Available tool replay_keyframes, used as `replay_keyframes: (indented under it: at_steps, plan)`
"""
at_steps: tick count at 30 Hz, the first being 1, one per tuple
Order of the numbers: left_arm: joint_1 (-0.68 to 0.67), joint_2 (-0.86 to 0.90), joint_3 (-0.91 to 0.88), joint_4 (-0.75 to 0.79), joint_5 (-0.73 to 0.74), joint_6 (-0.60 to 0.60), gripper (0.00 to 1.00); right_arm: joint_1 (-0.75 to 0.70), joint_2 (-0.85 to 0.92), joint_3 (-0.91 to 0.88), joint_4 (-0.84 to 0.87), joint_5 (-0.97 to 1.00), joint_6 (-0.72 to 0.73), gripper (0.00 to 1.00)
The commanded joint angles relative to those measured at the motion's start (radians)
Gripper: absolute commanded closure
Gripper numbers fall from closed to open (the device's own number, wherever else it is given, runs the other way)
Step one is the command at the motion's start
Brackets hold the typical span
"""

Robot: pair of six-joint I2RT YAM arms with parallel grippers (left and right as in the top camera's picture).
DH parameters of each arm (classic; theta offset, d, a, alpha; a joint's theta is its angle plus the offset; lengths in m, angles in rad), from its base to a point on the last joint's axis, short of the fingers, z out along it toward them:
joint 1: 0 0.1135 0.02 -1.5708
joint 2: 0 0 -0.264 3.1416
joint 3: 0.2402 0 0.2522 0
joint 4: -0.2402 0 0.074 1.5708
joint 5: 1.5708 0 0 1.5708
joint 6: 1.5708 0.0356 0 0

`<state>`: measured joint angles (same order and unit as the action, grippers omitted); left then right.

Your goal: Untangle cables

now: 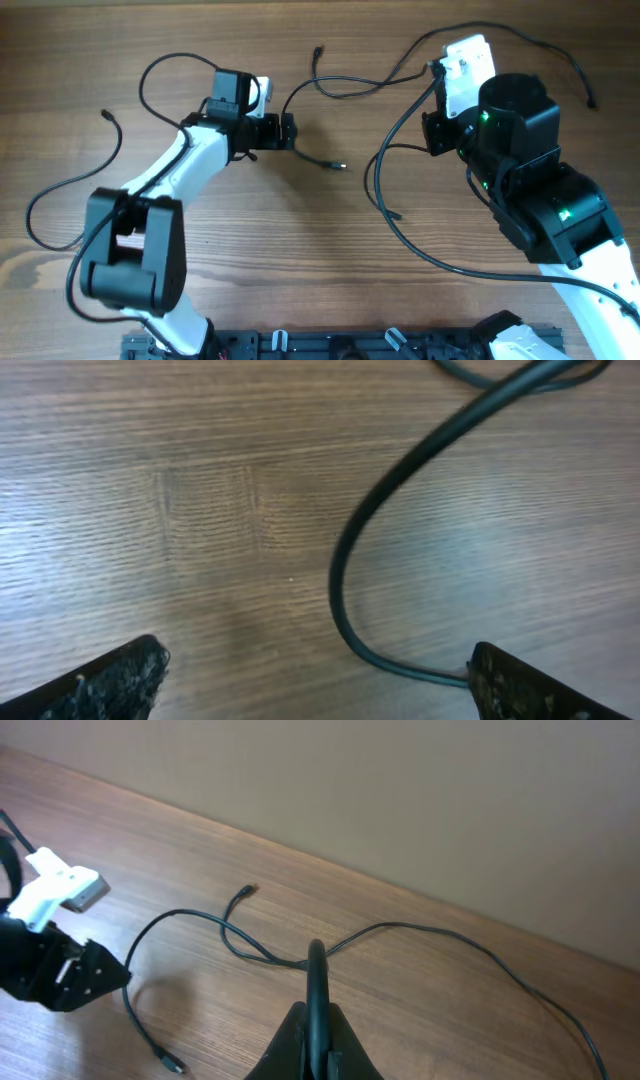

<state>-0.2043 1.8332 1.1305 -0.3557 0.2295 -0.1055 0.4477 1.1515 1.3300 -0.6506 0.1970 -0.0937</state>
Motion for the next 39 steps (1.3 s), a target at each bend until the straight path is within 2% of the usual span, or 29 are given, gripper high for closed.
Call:
replay_keyframes:
  at_steps: [1, 3, 6, 19, 20, 21, 30, 38, 39]
  plan:
    - [-0.002, 0.062, 0.000, 0.031, -0.013, 0.023, 0.01, -0.004, -0.013, -0.002, 0.006, -0.041, 0.014, 0.96]
    - [-0.002, 0.069, 0.000, 0.048, -0.013, 0.021, 0.04, -0.004, -0.013, -0.002, 0.006, -0.042, 0.015, 0.96]
    - [-0.002, 0.069, 0.000, 0.087, -0.013, 0.020, 0.12, -0.004, -0.013, -0.002, 0.005, -0.045, 0.016, 0.96]
    - [-0.002, 0.087, 0.000, 0.137, -0.025, 0.021, 0.18, -0.004, -0.013, -0.002, 0.006, -0.177, 0.018, 0.96]
    - [-0.002, 0.093, 0.000, 0.136, -0.026, 0.020, 0.25, -0.004, -0.013, -0.002, 0.006, -0.177, 0.018, 0.96]
    - [-0.002, 0.096, 0.000, 0.136, -0.026, 0.021, 0.40, -0.004, -0.013, -0.002, 0.006, -0.177, 0.018, 0.96]
    - [-0.002, 0.114, 0.000, 0.132, -0.025, 0.020, 0.94, -0.004, -0.013, -0.002, 0.005, -0.176, 0.015, 0.96]
    - [-0.002, 0.100, 0.000, 0.097, -0.024, 0.020, 0.96, -0.004, -0.013, -0.002, 0.004, -0.145, 0.017, 0.95]
    - [-0.002, 0.091, 0.000, 0.092, -0.025, 0.020, 0.96, -0.004, -0.011, -0.002, -0.001, -0.105, 0.017, 0.82]
